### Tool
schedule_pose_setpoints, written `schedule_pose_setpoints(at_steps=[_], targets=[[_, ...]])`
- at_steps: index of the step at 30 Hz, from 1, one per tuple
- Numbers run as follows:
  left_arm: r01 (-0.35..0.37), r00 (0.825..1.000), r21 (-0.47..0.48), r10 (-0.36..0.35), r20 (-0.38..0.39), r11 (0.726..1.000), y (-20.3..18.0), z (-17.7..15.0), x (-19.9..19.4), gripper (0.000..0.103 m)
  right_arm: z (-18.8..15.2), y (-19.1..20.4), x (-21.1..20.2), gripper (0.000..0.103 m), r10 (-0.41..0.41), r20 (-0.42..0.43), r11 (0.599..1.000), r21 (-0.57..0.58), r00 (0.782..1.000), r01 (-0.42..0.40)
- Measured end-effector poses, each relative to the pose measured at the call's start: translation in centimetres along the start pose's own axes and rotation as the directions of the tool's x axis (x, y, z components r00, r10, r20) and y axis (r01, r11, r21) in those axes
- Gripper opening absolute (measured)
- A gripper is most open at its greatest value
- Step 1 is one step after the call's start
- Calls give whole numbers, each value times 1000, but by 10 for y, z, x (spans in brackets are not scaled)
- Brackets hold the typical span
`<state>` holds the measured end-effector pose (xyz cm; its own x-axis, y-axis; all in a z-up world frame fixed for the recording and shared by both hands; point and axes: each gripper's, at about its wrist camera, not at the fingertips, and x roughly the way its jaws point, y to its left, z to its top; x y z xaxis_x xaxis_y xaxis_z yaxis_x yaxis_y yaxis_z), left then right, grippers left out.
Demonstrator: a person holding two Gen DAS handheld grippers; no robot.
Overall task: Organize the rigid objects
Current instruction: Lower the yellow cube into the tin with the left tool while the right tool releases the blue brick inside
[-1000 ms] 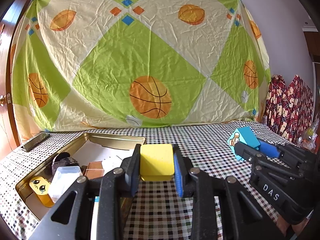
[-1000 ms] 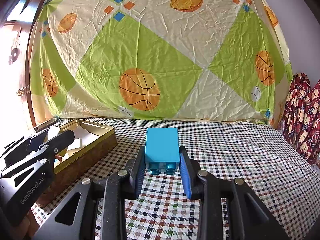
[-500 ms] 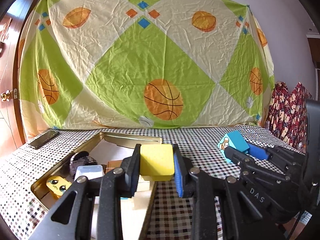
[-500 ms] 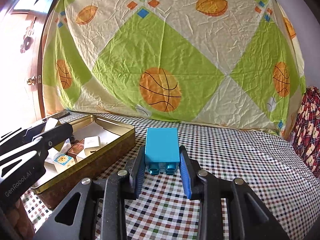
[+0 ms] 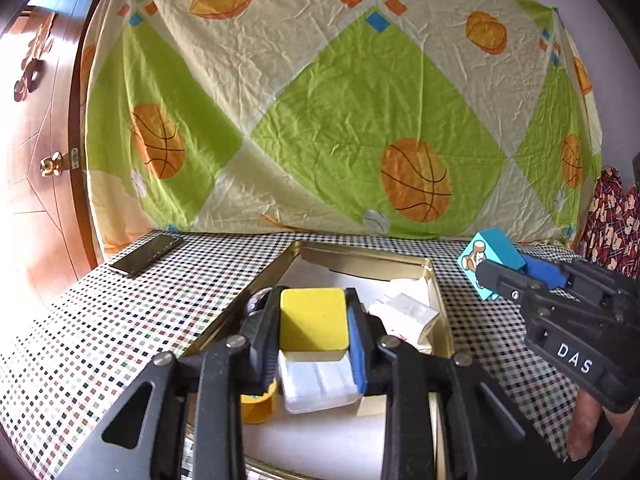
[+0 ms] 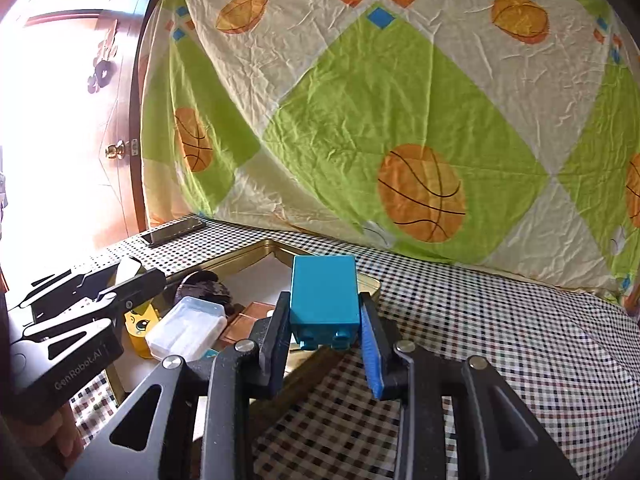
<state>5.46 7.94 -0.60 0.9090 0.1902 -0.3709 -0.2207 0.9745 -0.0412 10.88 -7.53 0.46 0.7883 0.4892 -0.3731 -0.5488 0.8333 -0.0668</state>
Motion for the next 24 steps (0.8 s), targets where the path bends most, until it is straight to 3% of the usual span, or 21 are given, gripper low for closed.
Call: schedule_pose_setpoints(at_steps=[7,14,20,24], targets=[[7,997,-3,-7,-82,1000,14,-4,21,28,6,18,42,34,70,-101,998,2,992,-70],[-6,992,32,10,-126,999,14,-5,31,28,4,29,70,34,89,-163,995,-20,983,-94],[4,986,34,2,-167,999,15,-4,43,28,0,29,77,34,99,-187,995,-15,977,-104],[4,986,34,2,-164,999,15,-5,41,28,1,31,74,36,166,-179,986,1,970,-168]])
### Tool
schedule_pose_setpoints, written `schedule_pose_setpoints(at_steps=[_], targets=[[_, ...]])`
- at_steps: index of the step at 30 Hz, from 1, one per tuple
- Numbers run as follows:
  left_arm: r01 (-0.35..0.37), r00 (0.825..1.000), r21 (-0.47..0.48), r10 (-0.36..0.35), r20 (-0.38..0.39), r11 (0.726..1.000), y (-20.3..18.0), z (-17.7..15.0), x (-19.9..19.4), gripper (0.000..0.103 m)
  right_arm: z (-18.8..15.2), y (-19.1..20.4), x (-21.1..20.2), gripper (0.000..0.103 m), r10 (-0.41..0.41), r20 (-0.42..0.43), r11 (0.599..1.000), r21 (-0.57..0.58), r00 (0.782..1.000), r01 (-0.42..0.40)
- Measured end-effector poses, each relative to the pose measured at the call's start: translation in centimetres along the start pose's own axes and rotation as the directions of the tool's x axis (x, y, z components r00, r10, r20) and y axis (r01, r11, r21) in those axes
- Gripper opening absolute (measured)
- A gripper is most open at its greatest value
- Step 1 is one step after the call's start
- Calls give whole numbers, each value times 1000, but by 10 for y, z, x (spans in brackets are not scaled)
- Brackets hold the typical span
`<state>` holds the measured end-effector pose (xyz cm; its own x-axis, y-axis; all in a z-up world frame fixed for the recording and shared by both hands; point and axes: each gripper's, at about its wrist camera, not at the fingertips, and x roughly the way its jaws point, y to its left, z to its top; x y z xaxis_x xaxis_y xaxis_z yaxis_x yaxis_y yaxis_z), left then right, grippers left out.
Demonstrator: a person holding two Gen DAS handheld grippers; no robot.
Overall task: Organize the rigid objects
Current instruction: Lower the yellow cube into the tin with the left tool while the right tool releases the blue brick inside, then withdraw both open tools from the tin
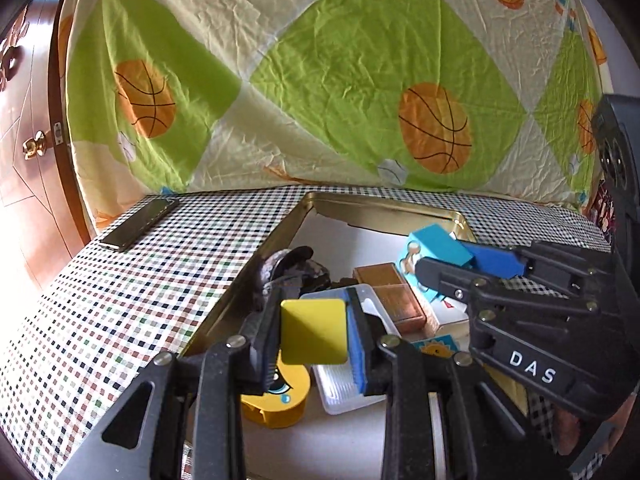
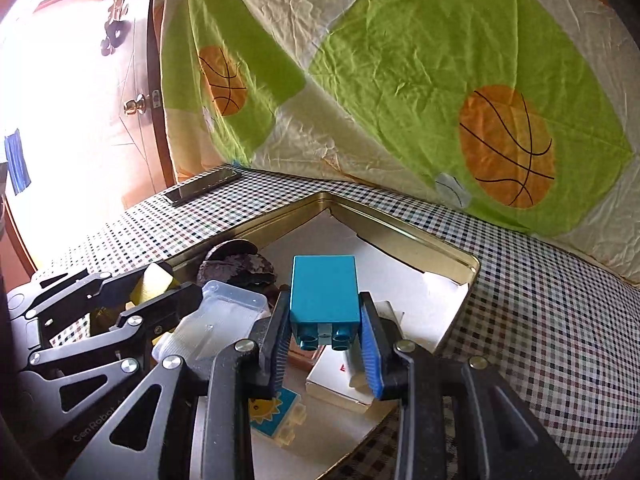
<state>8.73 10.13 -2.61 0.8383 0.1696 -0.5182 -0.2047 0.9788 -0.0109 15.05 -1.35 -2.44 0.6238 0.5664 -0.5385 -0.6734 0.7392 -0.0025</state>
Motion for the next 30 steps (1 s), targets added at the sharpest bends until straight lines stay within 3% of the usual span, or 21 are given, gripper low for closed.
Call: schedule_pose_setpoints(at_steps=[2,4,7,9,11,15,21,23,25,30], targets=[[-2,1000,-9,2,8,1000,0,0,-2,30,-2,4,-5,50,-18,17,1000,-11,1000,18],[-4,1000,-15,4,11,1000,1,-1,-4,34,-5,5,-11,52,-37,35,999,-9,999,37],[-23,999,-21,23,23,1000,2,-3,-8,54,-11,2,-22,53,-49,59,999,8,997,49],[-43,998,-33,44,41,999,3,-4,-13,75,-16,-2,-33,56,-72,88,997,25,994,70],[-32,998,-45,35,54,998,4,-5,-17,81,-21,-5,-44,65,-104,123,994,47,987,99],[-56,995,-46,60,82,997,0,-5,-27,95,-31,-6,-63,73,-167,211,986,53,963,160],[-77,990,-53,83,112,996,-1,-5,-37,103,-38,-3,-86,78,-217,314,976,55,924,211],[-86,989,-54,92,119,995,-1,-5,-40,103,-39,-4,-93,86,-223,344,975,66,912,213],[-94,987,-49,100,128,994,-1,-5,-43,103,-39,-4,-95,91,-225,351,974,69,909,214],[-131,981,-55,138,138,990,2,-5,-49,103,-38,-5,-90,91,-229,332,973,68,915,219]])
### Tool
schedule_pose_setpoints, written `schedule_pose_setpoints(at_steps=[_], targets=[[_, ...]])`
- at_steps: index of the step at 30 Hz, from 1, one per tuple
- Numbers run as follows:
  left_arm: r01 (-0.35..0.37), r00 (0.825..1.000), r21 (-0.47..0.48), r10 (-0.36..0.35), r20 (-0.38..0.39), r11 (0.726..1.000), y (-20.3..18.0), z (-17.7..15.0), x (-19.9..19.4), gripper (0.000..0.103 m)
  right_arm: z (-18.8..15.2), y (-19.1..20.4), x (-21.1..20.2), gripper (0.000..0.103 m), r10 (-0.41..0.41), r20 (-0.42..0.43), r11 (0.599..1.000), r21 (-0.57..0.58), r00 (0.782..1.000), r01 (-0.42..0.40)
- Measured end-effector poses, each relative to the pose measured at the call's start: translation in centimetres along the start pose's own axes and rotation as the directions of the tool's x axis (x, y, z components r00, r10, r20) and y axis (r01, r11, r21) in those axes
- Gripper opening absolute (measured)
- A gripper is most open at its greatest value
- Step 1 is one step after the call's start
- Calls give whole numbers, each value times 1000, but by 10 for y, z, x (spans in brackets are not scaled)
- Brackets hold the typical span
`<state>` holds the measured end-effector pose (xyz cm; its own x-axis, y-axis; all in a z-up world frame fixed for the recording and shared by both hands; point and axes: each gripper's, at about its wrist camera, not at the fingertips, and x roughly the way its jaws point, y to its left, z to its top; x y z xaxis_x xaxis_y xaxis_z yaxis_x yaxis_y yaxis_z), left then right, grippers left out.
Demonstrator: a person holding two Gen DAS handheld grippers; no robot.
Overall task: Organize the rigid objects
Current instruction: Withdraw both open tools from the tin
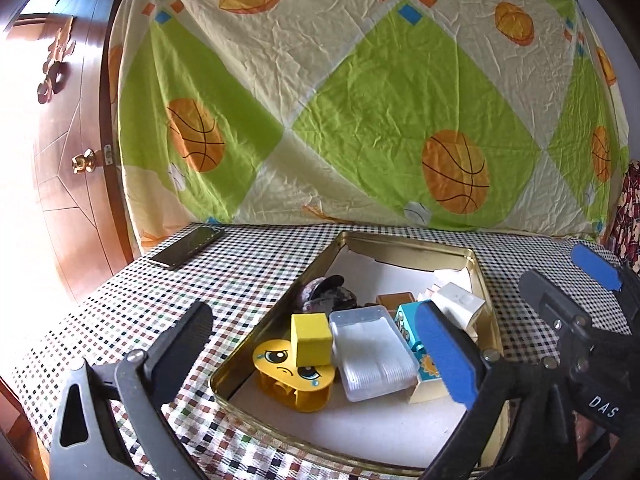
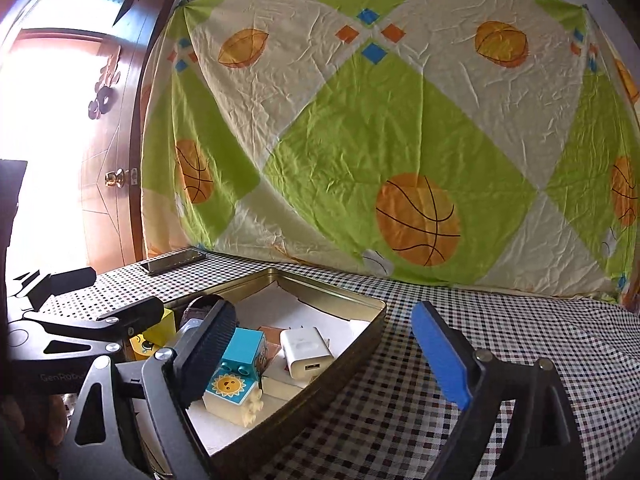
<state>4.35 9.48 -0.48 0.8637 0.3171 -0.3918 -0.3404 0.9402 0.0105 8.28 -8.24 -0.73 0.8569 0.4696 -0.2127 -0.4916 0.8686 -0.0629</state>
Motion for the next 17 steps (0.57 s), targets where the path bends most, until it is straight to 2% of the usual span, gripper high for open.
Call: schedule_pose_setpoints(at_steps=[5,17], targets=[[-25,1000,-24,25,-17,999,8,-3,5,103,-2,1,2,91,2,-11,1000,-2,1000,-2],[-19,1000,-10,19,-1,1000,12,-4,3,103,-3,-3,7,91,5,-36,1000,8,999,-5]])
